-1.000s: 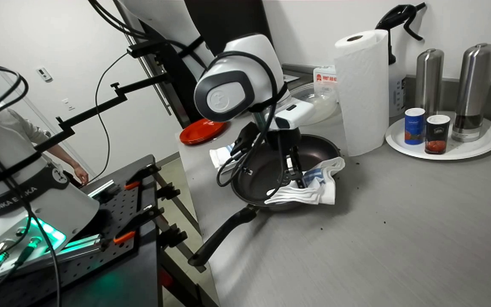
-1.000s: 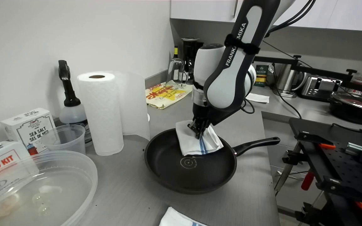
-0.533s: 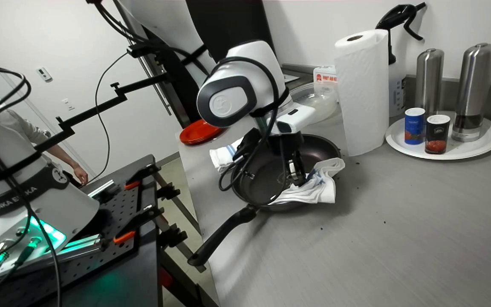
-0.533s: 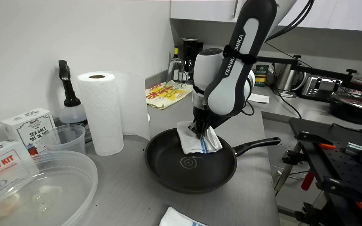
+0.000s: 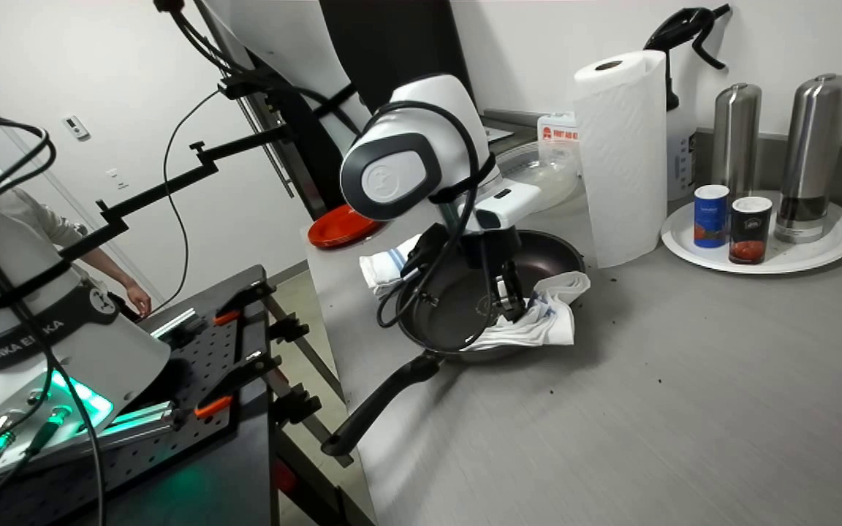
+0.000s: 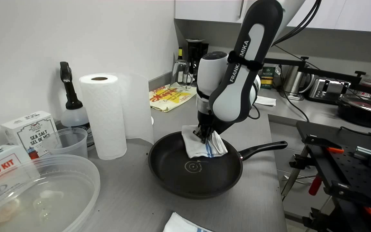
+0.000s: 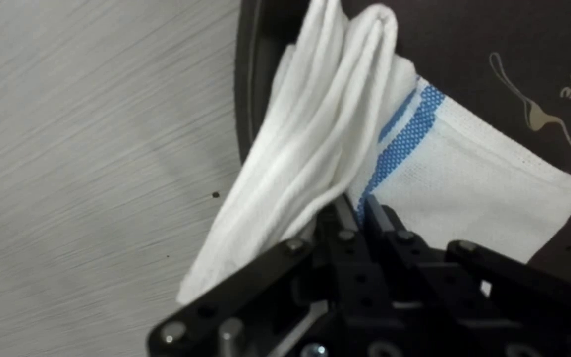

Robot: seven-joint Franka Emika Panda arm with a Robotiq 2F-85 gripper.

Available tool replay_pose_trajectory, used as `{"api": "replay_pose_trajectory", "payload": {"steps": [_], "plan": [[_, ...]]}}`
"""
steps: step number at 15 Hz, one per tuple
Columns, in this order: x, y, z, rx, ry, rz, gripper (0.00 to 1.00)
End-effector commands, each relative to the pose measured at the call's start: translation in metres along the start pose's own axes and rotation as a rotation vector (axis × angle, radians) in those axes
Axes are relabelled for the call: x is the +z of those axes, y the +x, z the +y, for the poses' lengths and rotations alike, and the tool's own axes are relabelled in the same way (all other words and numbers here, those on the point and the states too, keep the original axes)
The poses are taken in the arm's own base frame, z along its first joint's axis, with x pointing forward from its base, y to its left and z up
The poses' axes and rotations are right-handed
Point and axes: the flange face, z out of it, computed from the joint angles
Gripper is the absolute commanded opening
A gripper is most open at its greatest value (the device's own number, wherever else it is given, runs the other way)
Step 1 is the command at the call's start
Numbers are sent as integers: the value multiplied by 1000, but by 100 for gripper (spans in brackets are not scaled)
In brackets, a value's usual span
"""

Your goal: Pick up the white and blue towel on the right and use it to wipe the black pan

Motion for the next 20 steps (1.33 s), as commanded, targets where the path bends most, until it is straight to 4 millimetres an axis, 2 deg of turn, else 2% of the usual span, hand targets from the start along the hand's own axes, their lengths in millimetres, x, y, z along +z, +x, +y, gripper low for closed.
{"api": "replay_pose_trajectory", "payload": {"steps": [1,6,10,15,20], "plan": [[9,-1,-1,19,-6,-11,2],[14,-9,-3,36,8,-48,2],[20,-20,-12,43,38,-108,2],[16,-35,-35,49,103,-180,2],[6,-52,-69,59,188,-261,2]]}}
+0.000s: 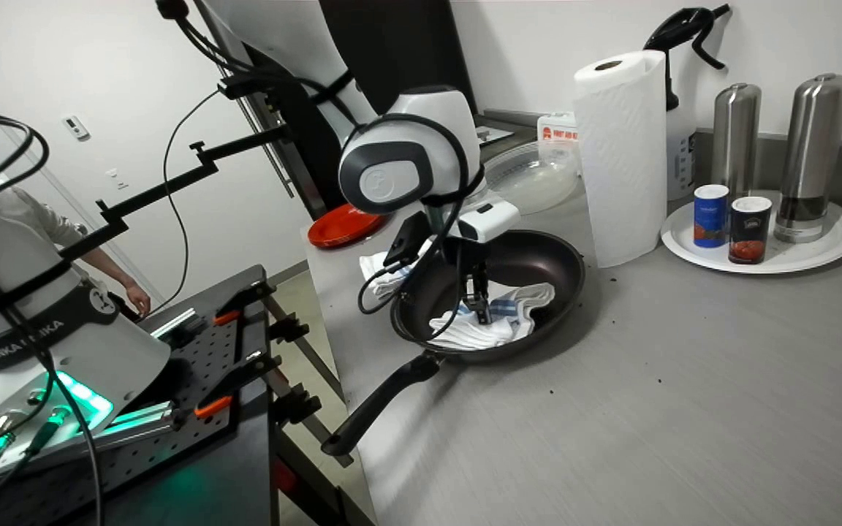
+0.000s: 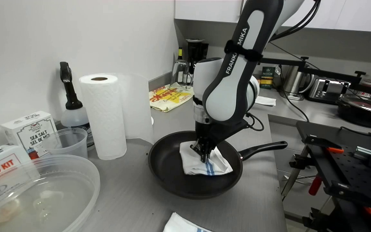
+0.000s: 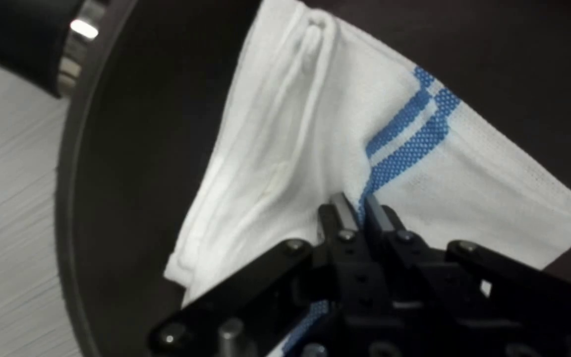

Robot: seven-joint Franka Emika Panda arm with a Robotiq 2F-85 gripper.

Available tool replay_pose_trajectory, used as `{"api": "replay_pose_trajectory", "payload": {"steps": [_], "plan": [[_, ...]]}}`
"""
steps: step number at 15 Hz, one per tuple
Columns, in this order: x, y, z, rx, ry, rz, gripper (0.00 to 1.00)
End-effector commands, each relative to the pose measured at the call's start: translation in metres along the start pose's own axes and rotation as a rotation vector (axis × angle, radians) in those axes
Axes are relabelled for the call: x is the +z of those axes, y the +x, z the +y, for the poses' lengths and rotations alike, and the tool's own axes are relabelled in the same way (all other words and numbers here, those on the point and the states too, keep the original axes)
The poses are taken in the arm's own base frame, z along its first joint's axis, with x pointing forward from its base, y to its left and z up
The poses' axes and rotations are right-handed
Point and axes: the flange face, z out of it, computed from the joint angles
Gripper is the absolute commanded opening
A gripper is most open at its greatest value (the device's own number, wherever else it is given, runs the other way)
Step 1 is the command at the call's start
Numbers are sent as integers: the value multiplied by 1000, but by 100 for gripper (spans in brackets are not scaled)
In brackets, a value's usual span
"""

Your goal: Pick up the white and blue towel on the right and use it to wipe the black pan

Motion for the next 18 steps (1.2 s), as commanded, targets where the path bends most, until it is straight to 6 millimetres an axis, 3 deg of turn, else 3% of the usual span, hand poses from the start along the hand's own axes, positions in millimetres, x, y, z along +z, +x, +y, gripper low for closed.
{"api": "replay_pose_trajectory", "payload": {"steps": [1,18], "plan": [[10,-22,-27,10,65,-85,2],[17,-61,-80,93,294,-410,2]]}}
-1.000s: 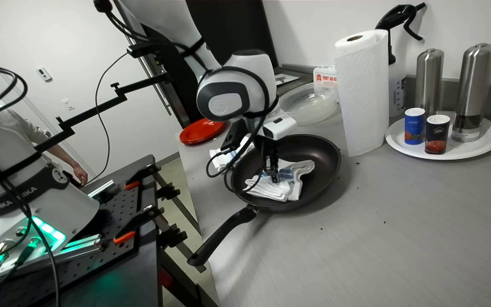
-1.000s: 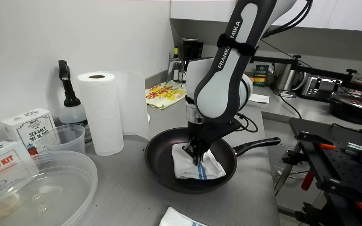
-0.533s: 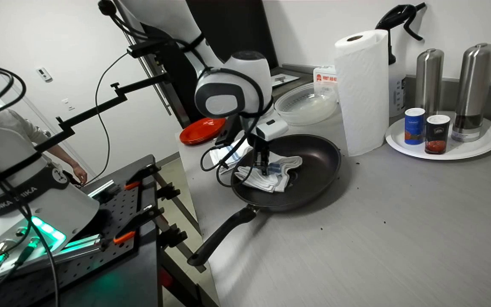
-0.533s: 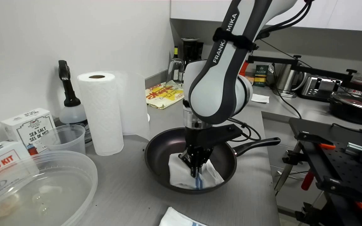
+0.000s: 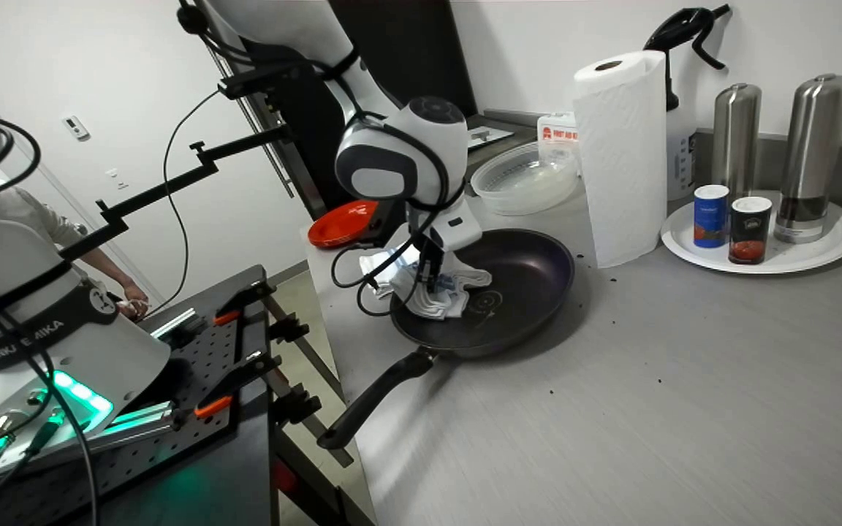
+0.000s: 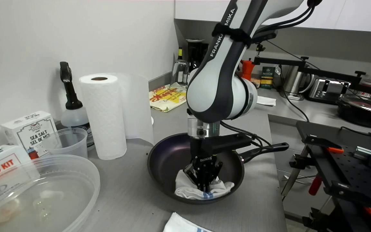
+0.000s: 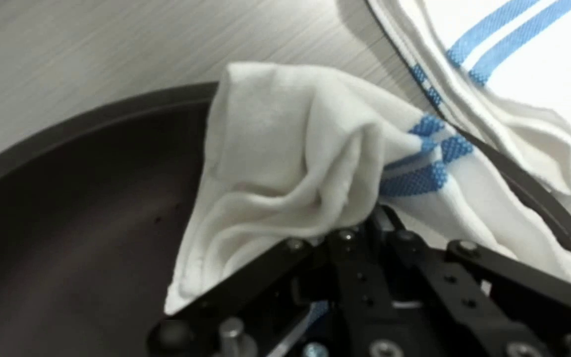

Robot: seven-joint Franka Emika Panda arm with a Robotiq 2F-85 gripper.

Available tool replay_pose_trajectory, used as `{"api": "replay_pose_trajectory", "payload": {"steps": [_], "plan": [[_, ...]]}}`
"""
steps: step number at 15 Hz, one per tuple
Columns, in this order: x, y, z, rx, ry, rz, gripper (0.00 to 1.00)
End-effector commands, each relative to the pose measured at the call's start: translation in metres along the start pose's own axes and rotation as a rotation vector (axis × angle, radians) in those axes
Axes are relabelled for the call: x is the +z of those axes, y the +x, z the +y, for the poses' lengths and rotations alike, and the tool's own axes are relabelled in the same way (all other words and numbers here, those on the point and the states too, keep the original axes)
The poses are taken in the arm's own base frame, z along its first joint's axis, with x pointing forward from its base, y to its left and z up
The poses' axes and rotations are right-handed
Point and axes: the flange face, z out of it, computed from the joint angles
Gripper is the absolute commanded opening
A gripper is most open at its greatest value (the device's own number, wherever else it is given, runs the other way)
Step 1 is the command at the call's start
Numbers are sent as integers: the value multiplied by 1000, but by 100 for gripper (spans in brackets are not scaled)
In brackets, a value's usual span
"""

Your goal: Pick up the white and blue towel on the right and use it to wipe the black pan

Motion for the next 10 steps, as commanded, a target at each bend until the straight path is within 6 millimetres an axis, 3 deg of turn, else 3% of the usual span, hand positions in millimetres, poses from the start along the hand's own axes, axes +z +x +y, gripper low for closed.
{"api": "replay_pose_trajectory", "payload": {"steps": [1,6,10], "plan": [[12,-7,-15,-2,68,-114,2],[6,-8,-30,-15,116,-166,2],[-29,8,-50,-84,134,-84,2]]}}
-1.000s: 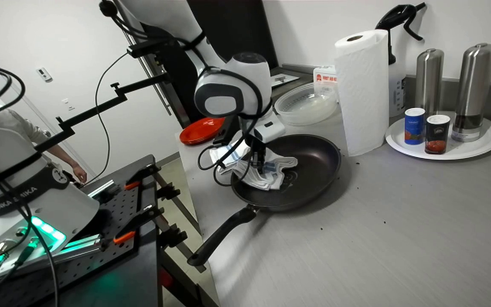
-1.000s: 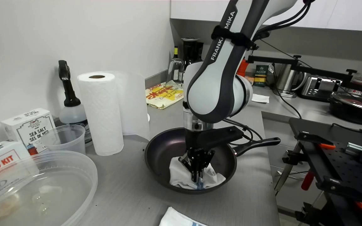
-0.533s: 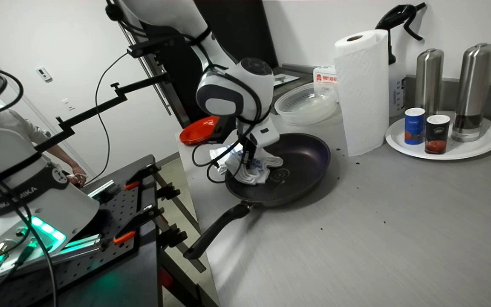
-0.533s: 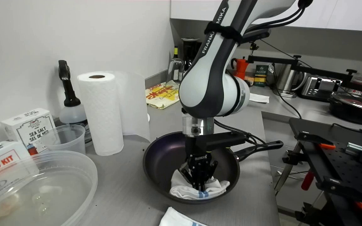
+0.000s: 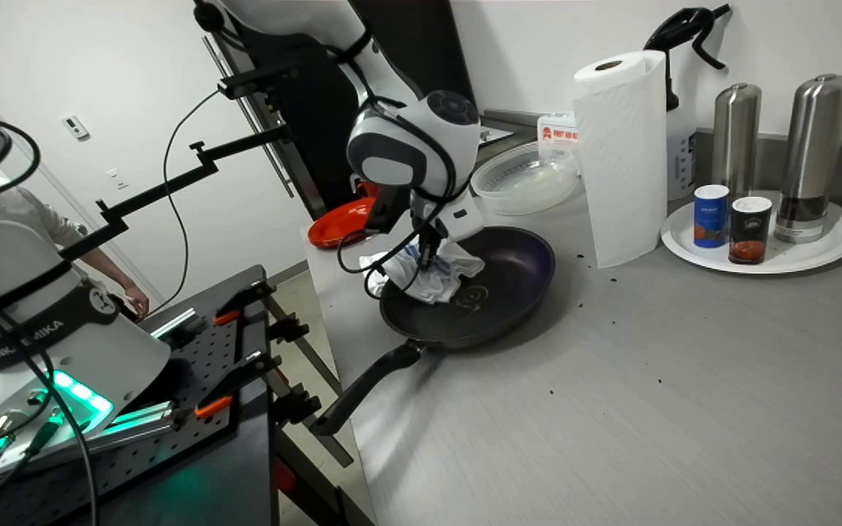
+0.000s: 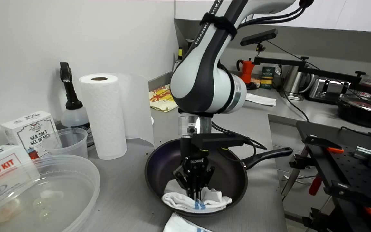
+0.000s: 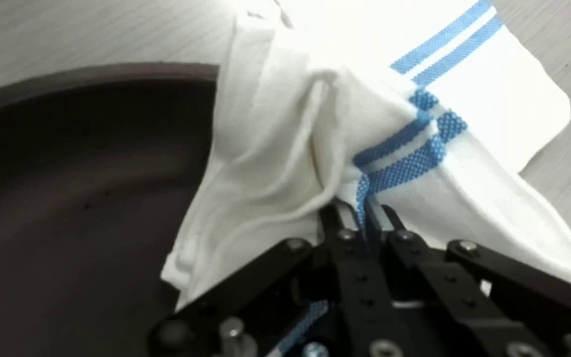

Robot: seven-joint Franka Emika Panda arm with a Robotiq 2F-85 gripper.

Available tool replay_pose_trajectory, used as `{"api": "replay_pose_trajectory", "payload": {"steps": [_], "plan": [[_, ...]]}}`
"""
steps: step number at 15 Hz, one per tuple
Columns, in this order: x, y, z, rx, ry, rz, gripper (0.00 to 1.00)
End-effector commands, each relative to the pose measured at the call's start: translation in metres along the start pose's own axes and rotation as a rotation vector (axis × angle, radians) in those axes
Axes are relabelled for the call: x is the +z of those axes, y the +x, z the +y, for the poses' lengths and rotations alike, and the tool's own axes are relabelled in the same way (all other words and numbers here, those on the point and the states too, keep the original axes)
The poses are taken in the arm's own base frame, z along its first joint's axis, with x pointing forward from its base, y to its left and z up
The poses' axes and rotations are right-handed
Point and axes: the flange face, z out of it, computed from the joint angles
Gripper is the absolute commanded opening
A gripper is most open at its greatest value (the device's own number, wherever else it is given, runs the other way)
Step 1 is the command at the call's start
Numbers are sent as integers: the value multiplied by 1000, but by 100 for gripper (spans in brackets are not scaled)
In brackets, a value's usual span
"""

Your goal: Pick up the white and blue towel on the right and use it to wipe the black pan

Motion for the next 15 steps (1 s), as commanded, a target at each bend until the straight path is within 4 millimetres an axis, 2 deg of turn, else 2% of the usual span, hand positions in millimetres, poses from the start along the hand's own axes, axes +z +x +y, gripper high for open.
{"api": "replay_pose_trajectory", "payload": {"steps": [1,4,7,10,15], "plan": [[-37,10,-28,-76,33,56,2],[-69,17,-43,-125,48,123,2],[-94,17,-48,-154,27,157,2],[-120,10,-43,-191,-47,192,2],[-167,7,-19,-269,-235,298,2]]}}
